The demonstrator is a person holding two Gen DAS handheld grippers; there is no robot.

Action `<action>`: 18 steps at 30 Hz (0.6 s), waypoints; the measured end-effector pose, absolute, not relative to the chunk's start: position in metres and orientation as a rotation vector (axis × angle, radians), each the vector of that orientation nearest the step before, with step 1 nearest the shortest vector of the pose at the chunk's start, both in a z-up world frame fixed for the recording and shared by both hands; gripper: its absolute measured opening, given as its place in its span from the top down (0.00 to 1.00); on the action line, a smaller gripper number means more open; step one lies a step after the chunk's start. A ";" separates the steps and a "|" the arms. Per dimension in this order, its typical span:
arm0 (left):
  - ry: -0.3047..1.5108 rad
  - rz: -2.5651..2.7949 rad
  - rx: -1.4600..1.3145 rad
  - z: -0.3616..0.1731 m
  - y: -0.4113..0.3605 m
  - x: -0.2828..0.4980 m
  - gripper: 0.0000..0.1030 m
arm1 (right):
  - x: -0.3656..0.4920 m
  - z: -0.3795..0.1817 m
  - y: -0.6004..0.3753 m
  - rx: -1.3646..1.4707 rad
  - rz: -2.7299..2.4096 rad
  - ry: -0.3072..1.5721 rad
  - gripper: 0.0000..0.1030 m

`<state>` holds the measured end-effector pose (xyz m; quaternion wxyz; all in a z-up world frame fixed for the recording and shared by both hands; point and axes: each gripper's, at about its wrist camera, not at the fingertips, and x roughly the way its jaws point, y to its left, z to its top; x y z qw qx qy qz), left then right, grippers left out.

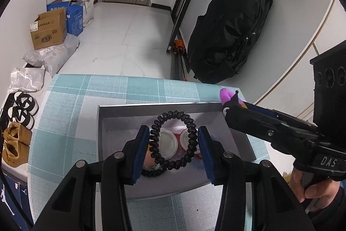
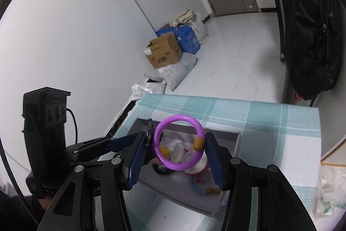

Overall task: Organize jewelry
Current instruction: 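Carry the bracelet and purple ring into the box and open both tools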

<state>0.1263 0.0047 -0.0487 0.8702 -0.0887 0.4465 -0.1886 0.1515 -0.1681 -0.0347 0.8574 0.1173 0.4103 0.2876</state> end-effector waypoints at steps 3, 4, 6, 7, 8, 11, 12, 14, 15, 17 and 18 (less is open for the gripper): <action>0.949 -0.391 -0.191 -0.051 0.004 0.130 0.61 | 0.156 -0.040 -0.169 0.252 0.599 0.889 0.49; 0.949 -0.387 -0.183 -0.051 0.003 0.131 0.61 | 0.157 -0.041 -0.169 0.254 0.601 0.896 0.49; 0.950 -0.384 -0.166 -0.051 0.000 0.133 0.61 | 0.156 -0.042 -0.167 0.255 0.604 0.903 0.49; 0.950 -0.382 -0.161 -0.051 -0.001 0.133 0.61 | 0.155 -0.043 -0.166 0.252 0.601 0.903 0.49; 0.949 -0.384 -0.159 -0.051 -0.001 0.132 0.61 | 0.155 -0.044 -0.166 0.250 0.592 0.903 0.49; 0.946 -0.379 -0.156 -0.051 -0.001 0.131 0.61 | 0.156 -0.048 -0.164 0.260 0.584 0.920 0.49; 0.948 -0.378 -0.156 -0.052 0.000 0.131 0.61 | 0.157 -0.049 -0.164 0.262 0.583 0.930 0.48; 0.963 -0.370 -0.164 -0.054 0.001 0.133 0.59 | 0.157 -0.050 -0.163 0.250 0.571 0.939 0.47; 0.982 -0.369 -0.175 -0.056 0.002 0.136 0.56 | 0.157 -0.051 -0.163 0.248 0.565 0.941 0.47; 0.998 -0.387 -0.193 -0.058 0.004 0.137 0.54 | 0.156 -0.051 -0.166 0.249 0.552 0.941 0.45; 1.000 -0.389 -0.199 -0.059 0.004 0.137 0.51 | 0.156 -0.050 -0.168 0.253 0.555 0.935 0.41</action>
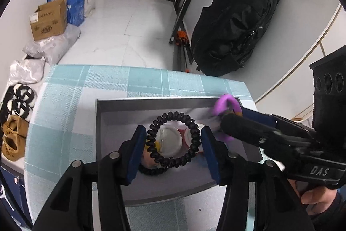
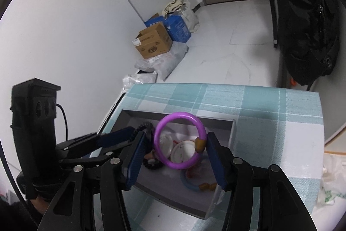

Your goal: Organize jewelry

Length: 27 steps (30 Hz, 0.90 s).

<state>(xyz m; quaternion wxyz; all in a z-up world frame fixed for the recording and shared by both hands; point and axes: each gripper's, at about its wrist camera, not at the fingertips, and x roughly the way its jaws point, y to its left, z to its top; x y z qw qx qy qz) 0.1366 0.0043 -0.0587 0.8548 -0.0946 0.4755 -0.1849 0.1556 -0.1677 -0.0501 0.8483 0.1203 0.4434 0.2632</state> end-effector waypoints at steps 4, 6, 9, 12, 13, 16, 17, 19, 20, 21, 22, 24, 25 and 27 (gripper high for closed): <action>0.967 -0.382 -0.212 -0.053 0.008 0.131 0.42 | 0.150 -0.044 -0.173 0.263 0.559 0.893 0.29; 0.940 -0.382 -0.209 -0.048 0.008 0.128 0.41 | 0.148 -0.042 -0.174 0.266 0.543 0.884 0.29; 0.895 -0.365 -0.175 -0.040 0.007 0.118 0.41 | 0.144 -0.040 -0.179 0.294 0.524 0.873 0.29; 0.856 -0.292 -0.132 -0.035 0.009 0.105 0.36 | 0.133 -0.034 -0.184 0.287 0.485 0.832 0.20; 0.845 -0.252 -0.124 -0.034 0.011 0.101 0.34 | 0.128 -0.032 -0.186 0.283 0.473 0.812 0.19; 0.802 -0.190 -0.135 -0.029 0.015 0.089 0.27 | 0.115 -0.026 -0.186 0.282 0.465 0.774 0.16; 0.793 -0.180 -0.139 -0.027 0.015 0.087 0.27 | 0.110 -0.024 -0.185 0.279 0.464 0.764 0.15; 0.769 -0.168 -0.137 -0.021 0.016 0.079 0.26 | 0.101 -0.020 -0.180 0.253 0.472 0.746 0.15; 0.760 -0.165 -0.134 -0.019 0.016 0.076 0.26 | 0.095 -0.017 -0.176 0.230 0.478 0.733 0.15; 0.751 -0.165 -0.133 -0.017 0.016 0.073 0.25 | 0.089 -0.014 -0.172 0.204 0.483 0.717 0.14; 0.747 -0.164 -0.133 -0.016 0.017 0.070 0.23 | 0.085 -0.012 -0.171 0.192 0.485 0.707 0.14; 0.740 -0.159 -0.135 -0.015 0.017 0.065 0.18 | 0.073 -0.007 -0.167 0.161 0.478 0.676 0.12; 0.738 -0.157 -0.138 -0.015 0.019 0.063 0.18 | 0.069 -0.006 -0.167 0.157 0.464 0.664 0.11; 0.736 -0.156 -0.140 -0.014 0.018 0.059 0.17 | 0.063 -0.005 -0.167 0.159 0.454 0.656 0.09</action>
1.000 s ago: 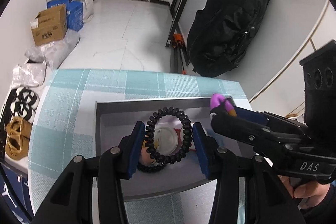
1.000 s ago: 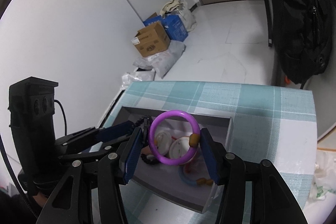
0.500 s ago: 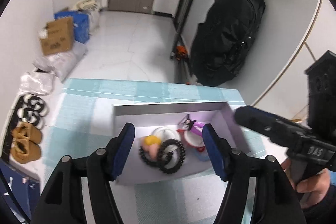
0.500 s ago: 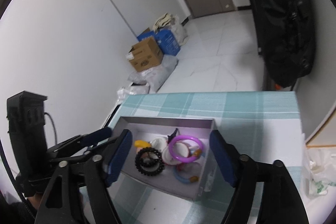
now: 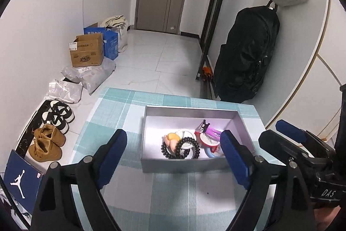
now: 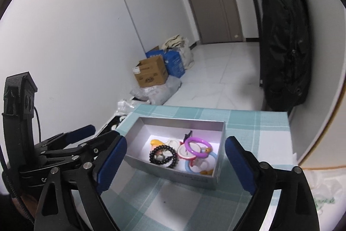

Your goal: Organize jewelry

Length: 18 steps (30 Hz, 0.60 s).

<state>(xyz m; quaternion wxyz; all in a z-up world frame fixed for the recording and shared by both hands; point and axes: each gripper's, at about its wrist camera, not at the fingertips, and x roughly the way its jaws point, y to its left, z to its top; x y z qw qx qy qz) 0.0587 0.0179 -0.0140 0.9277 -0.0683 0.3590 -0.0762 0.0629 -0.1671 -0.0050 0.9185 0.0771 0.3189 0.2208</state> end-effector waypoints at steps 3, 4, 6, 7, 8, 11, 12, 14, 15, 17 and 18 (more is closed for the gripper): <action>0.719 -0.154 -0.133 -0.009 0.016 0.053 0.17 | 0.050 -0.003 -0.170 0.167 0.444 0.643 0.09; 0.712 -0.149 -0.128 -0.008 0.015 0.051 0.17 | 0.047 -0.003 -0.171 0.172 0.447 0.642 0.09; 0.707 -0.144 -0.127 -0.007 0.015 0.045 0.17 | 0.039 -0.003 -0.172 0.171 0.443 0.637 0.08; 0.708 -0.139 -0.128 -0.007 0.015 0.043 0.17 | 0.037 -0.002 -0.172 0.167 0.439 0.635 0.07; 0.708 -0.136 -0.128 -0.008 0.016 0.041 0.17 | 0.033 -0.002 -0.172 0.162 0.434 0.631 0.06; 0.697 -0.128 -0.116 -0.008 0.015 0.031 0.17 | 0.026 -0.004 -0.172 0.165 0.428 0.624 0.05; 0.691 -0.126 -0.107 -0.007 0.014 0.028 0.17 | 0.022 -0.004 -0.172 0.165 0.427 0.623 0.04; 0.684 -0.125 -0.100 -0.006 0.014 0.024 0.17 | 0.018 -0.005 -0.171 0.165 0.432 0.624 0.04; 0.682 -0.125 -0.101 -0.006 0.015 0.022 0.17 | 0.016 -0.004 -0.171 0.160 0.434 0.619 0.04; 0.681 -0.119 -0.103 -0.006 0.016 0.021 0.17 | 0.013 -0.002 -0.169 0.145 0.433 0.603 0.04; 0.682 -0.119 -0.107 -0.007 0.017 0.020 0.17 | 0.012 -0.002 -0.169 0.141 0.431 0.599 0.04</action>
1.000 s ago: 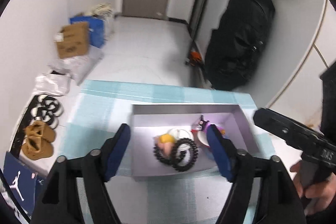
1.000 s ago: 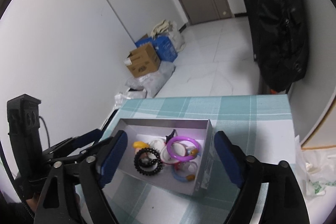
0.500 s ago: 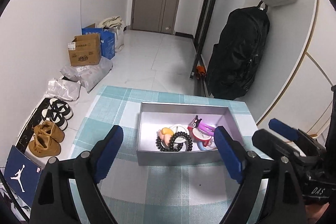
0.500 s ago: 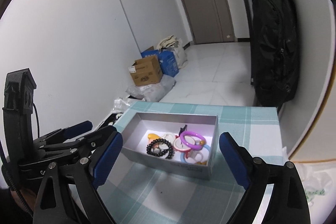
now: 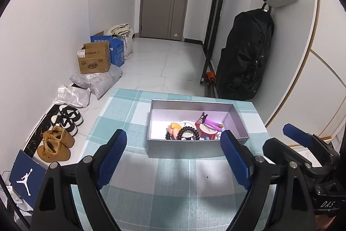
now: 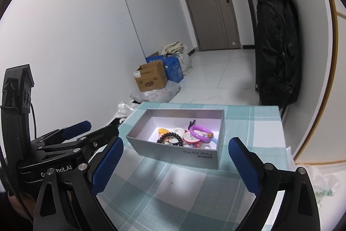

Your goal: Organize jewelry

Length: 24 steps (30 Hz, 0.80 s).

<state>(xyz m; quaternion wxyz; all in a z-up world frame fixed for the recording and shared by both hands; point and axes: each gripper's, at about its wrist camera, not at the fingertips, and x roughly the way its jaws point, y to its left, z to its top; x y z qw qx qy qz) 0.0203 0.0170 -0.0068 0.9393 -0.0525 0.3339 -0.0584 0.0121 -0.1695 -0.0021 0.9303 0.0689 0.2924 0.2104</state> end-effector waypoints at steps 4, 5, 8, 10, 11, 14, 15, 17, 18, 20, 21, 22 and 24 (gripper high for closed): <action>0.681 -0.129 -0.111 -0.007 0.017 0.019 0.17 | 0.010 -0.004 -0.173 0.154 0.417 0.606 0.04; 0.680 -0.129 -0.107 -0.008 0.017 0.018 0.17 | 0.010 -0.005 -0.174 0.159 0.414 0.606 0.04; 0.681 -0.133 -0.103 -0.009 0.014 0.017 0.17 | 0.010 -0.004 -0.176 0.162 0.406 0.600 0.04; 0.684 -0.136 -0.099 -0.009 0.012 0.017 0.17 | 0.010 -0.003 -0.178 0.171 0.405 0.596 0.04; 0.684 -0.140 -0.098 -0.009 0.012 0.016 0.17 | 0.010 -0.003 -0.178 0.176 0.405 0.597 0.04; 0.679 -0.140 -0.087 -0.009 0.009 0.014 0.17 | 0.010 -0.004 -0.177 0.173 0.400 0.605 0.04; 0.681 -0.141 -0.086 -0.009 0.009 0.014 0.17 | 0.010 -0.005 -0.178 0.171 0.399 0.606 0.04; 0.686 -0.140 -0.086 -0.010 0.008 0.015 0.17 | 0.010 -0.005 -0.177 0.169 0.399 0.606 0.04; 0.688 -0.138 -0.086 -0.010 0.009 0.016 0.17 | 0.010 -0.004 -0.177 0.167 0.398 0.605 0.04; 0.690 -0.138 -0.092 -0.010 0.010 0.016 0.17 | 0.010 -0.005 -0.177 0.168 0.396 0.605 0.04; 0.691 -0.137 -0.097 -0.010 0.011 0.016 0.17 | 0.010 -0.005 -0.177 0.168 0.397 0.605 0.04; 0.692 -0.137 -0.100 -0.010 0.011 0.016 0.17 | 0.010 -0.005 -0.177 0.168 0.397 0.605 0.04; 0.691 -0.137 -0.107 -0.009 0.012 0.016 0.17 | 0.010 -0.005 -0.177 0.168 0.398 0.607 0.04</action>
